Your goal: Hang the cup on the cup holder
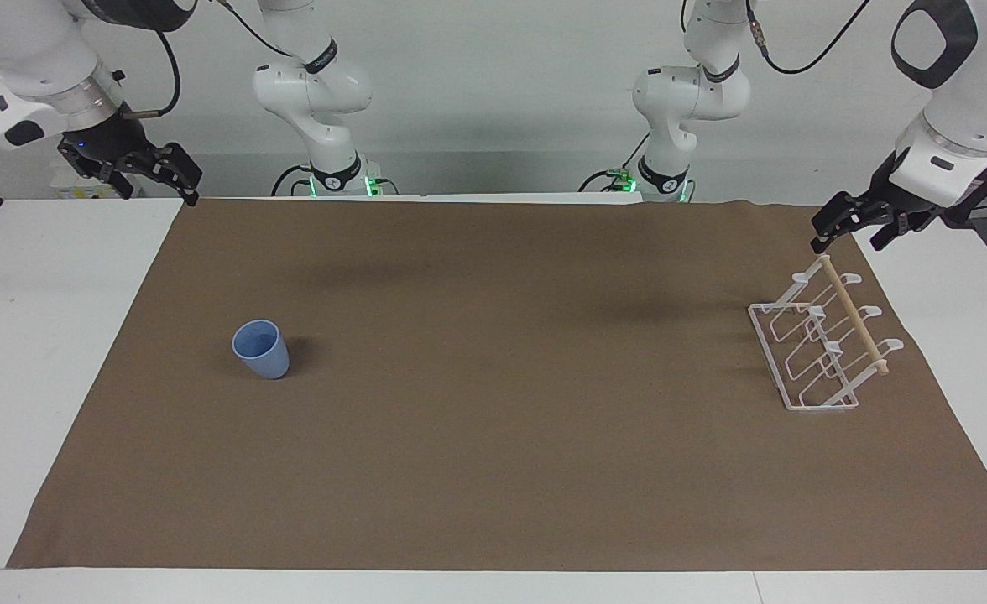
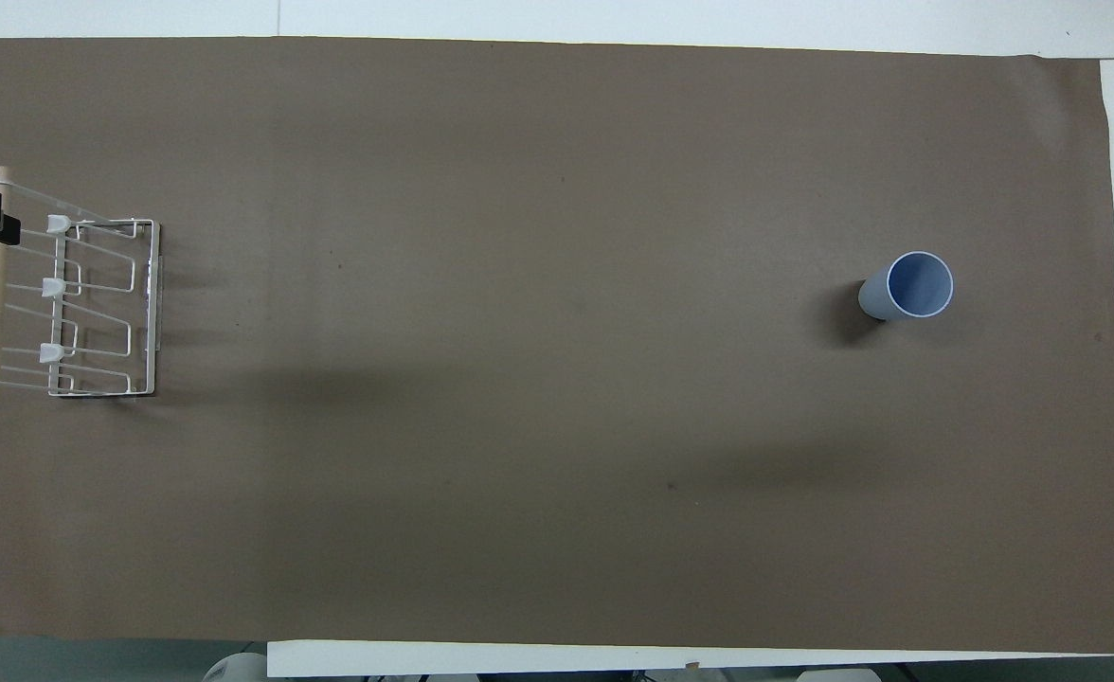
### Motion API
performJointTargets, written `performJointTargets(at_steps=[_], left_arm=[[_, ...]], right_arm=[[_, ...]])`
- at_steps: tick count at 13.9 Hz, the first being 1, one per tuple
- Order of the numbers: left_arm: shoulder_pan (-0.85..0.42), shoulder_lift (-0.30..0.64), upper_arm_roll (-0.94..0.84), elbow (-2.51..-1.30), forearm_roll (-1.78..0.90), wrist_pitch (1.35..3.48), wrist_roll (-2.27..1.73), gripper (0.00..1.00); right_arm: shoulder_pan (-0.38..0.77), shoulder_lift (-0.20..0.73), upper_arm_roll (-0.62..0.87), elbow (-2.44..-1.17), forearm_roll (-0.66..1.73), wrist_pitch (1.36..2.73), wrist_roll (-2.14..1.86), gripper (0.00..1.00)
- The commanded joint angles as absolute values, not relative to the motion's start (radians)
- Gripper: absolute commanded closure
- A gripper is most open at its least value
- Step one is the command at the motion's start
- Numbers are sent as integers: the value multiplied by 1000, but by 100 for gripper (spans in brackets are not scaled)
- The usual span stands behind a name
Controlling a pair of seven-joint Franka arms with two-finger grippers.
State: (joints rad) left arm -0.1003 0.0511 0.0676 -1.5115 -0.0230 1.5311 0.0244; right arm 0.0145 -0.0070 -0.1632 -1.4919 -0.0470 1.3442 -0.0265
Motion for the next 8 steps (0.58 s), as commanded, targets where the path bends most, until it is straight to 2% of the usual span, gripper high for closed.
performJointTargets(at_steps=[1, 8], left_arm=[[-22, 28, -27, -1539, -2, 1549, 32, 0], [-23, 23, -29, -1542, -2, 1534, 29, 0]], right_arm=[[6, -25, -158, -1513, -46, 1359, -31, 0], [17, -28, -155, -1531, -46, 1389, -43, 0]])
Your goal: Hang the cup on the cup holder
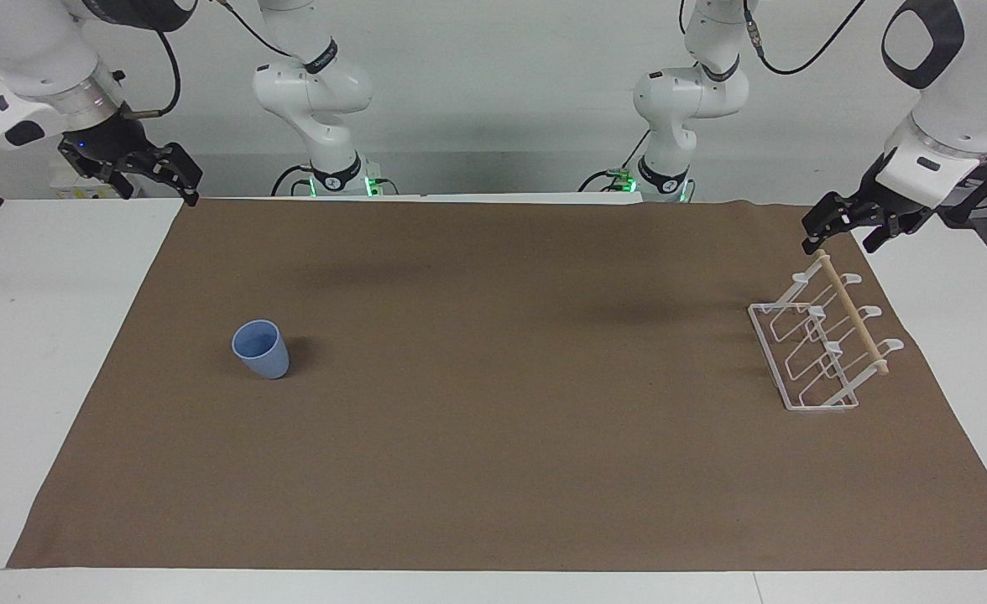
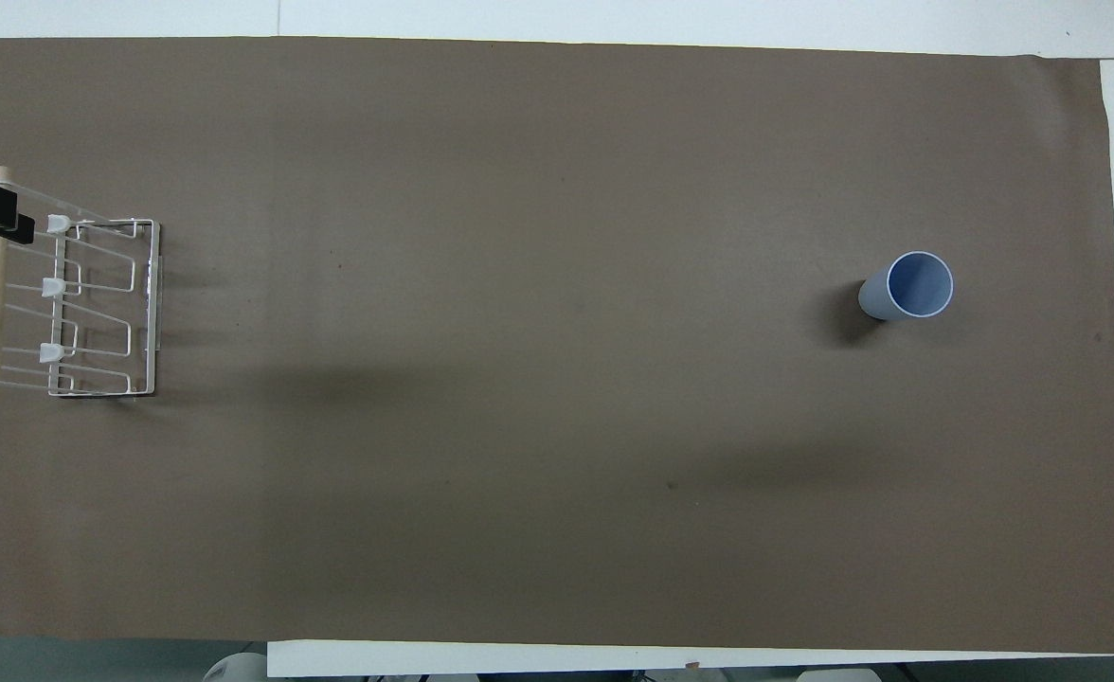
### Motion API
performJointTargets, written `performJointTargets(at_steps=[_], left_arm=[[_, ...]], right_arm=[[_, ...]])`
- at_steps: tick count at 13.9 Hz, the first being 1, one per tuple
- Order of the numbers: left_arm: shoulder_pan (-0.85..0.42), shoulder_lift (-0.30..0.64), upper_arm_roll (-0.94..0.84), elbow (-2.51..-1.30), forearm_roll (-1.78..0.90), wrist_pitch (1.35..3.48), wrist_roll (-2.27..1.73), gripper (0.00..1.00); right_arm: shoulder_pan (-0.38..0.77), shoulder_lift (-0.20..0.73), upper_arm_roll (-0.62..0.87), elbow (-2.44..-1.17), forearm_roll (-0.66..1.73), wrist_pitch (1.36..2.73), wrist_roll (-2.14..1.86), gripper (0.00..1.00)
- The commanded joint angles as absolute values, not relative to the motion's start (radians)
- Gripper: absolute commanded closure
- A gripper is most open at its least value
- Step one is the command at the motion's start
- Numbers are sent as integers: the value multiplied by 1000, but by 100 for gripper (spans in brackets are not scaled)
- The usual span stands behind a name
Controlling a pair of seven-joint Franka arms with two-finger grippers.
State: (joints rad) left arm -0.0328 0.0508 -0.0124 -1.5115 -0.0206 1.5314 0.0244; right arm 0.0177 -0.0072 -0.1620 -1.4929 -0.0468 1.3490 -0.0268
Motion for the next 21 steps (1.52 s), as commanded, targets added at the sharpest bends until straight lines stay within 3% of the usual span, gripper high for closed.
performJointTargets(at_steps=[1, 4, 7, 10, 14, 19, 21], left_arm=[[-25, 21, -29, -1545, -2, 1532, 29, 0], [-23, 21, -29, -1545, -3, 1545, 28, 0], [-23, 21, -29, -1543, -3, 1551, 26, 0], [-38, 21, -35, -1545, -3, 1539, 28, 0], [-51, 23, -35, -1542, -3, 1551, 29, 0], [-58, 23, -37, -1540, -5, 1551, 26, 0], [-60, 23, -37, -1540, -5, 1551, 25, 0]], right_arm=[[17, -46, -152, -1598, -45, 1479, -44, 0], [18, -81, -150, -1808, -41, 1728, -89, 0], [12, -28, -150, -1943, 32, 1917, -115, 0], [0, 69, -150, -1967, 73, 2017, -179, 2], [-28, 129, -150, -2026, 101, 2130, -264, 9], [-17, 152, -150, -2060, 101, 2166, -319, 28], [-15, 152, -150, -2066, 101, 2169, -334, 49]])
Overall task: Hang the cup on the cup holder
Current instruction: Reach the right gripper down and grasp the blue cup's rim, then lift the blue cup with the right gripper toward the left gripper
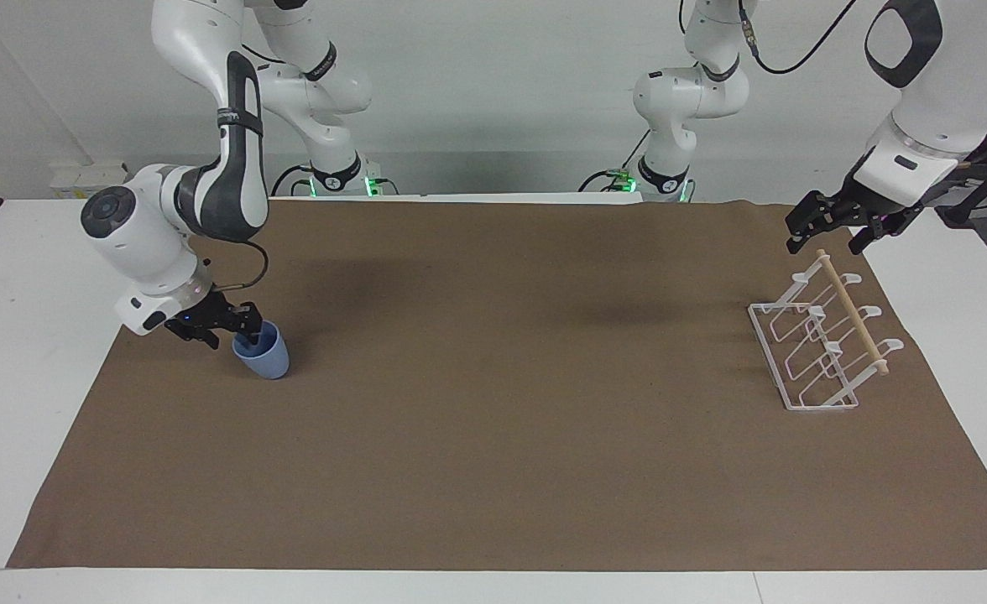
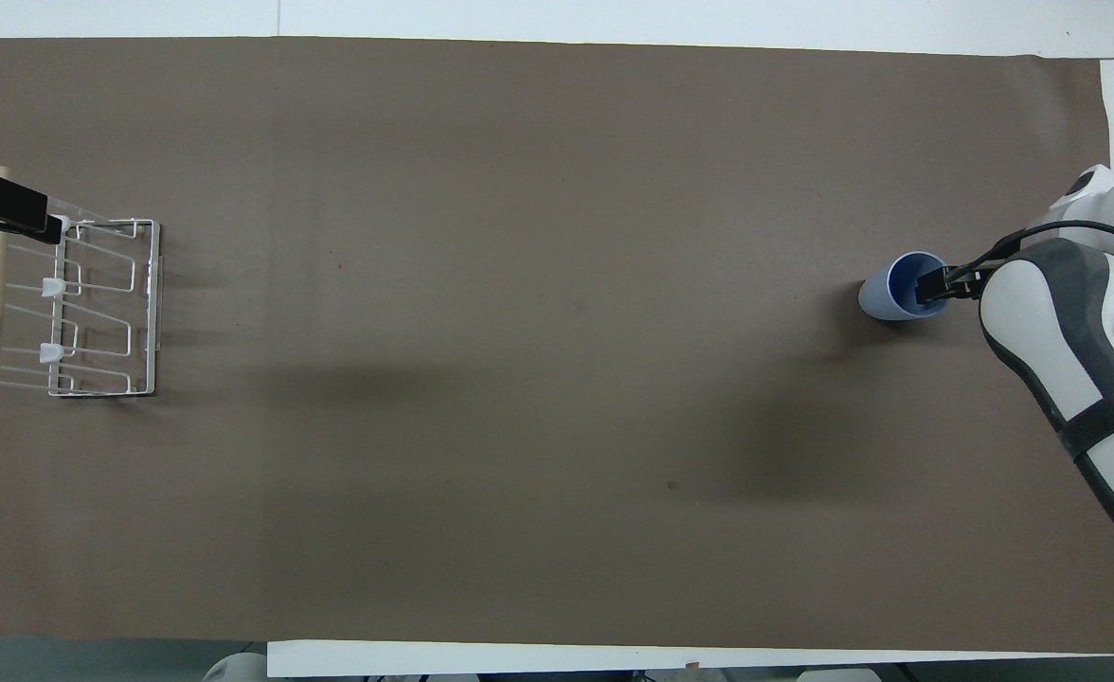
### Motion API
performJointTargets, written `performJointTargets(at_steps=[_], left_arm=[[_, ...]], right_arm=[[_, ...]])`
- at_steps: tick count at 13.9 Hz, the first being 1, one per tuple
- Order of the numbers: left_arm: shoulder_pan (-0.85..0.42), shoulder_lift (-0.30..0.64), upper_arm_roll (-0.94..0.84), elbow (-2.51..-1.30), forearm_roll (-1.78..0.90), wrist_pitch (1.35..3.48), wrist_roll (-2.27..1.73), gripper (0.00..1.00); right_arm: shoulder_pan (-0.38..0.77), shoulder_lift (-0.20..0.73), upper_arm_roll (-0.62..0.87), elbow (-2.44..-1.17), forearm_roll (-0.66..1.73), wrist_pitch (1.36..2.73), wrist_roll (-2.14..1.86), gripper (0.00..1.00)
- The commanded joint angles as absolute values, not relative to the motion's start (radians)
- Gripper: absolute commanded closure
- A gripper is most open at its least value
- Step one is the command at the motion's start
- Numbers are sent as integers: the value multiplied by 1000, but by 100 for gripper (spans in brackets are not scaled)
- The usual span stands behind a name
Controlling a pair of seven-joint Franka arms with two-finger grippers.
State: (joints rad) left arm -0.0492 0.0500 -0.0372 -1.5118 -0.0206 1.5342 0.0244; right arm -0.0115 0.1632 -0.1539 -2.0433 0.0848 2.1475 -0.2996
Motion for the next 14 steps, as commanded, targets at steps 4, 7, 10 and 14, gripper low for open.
performJointTargets(at_steps=[4, 7, 10, 14], left_arm=[[-58, 23, -37, -1540, -5, 1552, 25, 0], [-58, 25, -37, -1537, -5, 1552, 25, 0], [-58, 25, -37, -1537, -5, 1551, 25, 0], [-60, 20, -40, -1536, -9, 1549, 25, 0]], right_arm=[[-15, 170, -150, -2057, 101, 2171, -348, 100], [-14, 199, -146, -1962, 100, 2100, -356, 100], [-15, 203, -88, -1815, 109, 1901, -344, 100], [-8, 183, 14, -1755, 372, 1772, -197, 100]])
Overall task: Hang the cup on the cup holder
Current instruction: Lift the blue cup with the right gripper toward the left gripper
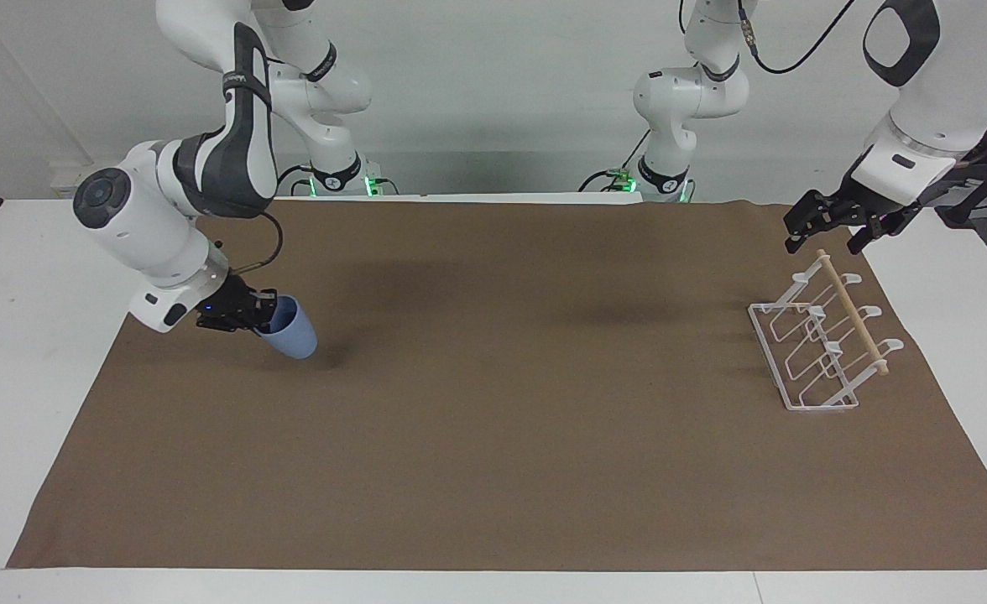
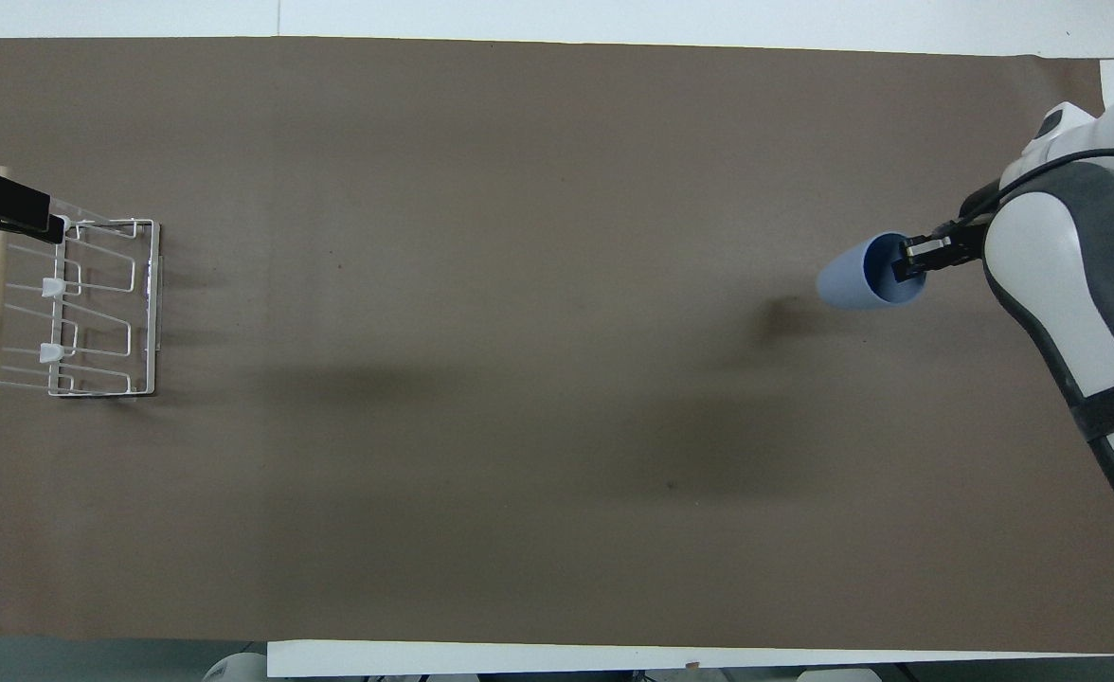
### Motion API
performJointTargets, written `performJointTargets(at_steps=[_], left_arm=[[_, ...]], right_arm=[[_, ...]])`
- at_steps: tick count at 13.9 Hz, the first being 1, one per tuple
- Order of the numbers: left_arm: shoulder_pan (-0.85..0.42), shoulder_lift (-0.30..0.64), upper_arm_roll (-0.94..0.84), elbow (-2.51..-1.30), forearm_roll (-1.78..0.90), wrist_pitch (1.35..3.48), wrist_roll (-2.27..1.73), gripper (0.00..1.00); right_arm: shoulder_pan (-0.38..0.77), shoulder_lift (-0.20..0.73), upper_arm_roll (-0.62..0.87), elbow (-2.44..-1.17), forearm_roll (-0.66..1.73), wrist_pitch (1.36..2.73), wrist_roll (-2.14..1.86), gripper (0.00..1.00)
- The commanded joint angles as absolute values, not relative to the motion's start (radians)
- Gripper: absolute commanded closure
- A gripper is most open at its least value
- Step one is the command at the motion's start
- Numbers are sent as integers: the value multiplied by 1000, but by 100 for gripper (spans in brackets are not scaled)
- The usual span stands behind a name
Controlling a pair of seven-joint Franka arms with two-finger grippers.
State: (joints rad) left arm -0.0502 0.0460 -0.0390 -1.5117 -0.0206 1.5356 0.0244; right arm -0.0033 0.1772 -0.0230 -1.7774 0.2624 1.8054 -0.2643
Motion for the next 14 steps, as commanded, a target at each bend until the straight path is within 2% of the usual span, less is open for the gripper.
performJointTargets(at_steps=[1, 3, 6, 8, 10, 13, 14], left_arm=[[-61, 18, -40, -1536, -11, 1545, 20, 0], [-77, 18, -37, -1536, -8, 1537, 14, 0], [-77, 9, -37, -1557, -9, 1563, -52, 0], [-90, -14, -43, -1647, -32, 1685, -206, 0], [-132, 29, -43, -1657, -142, 1701, -393, 0], [-133, 49, -40, -1651, -362, 1756, -715, 0], [-149, 61, -43, -1651, -388, 1776, -832, 0]], right_arm=[[-3, 183, 38, -1758, 438, 1767, -155, 100], [49, 183, 89, -1756, 550, 1763, 27, 100], [110, 181, 89, -1756, 843, 1776, 281, 100], [144, 173, 91, -1761, 914, 1770, 349, 100], [198, 149, 91, -1764, 928, 1773, 417, 100], [221, 147, 90, -1766, 1084, 1784, 471, 100], [242, 149, 91, -1770, 1091, 1827, 488, 100]])
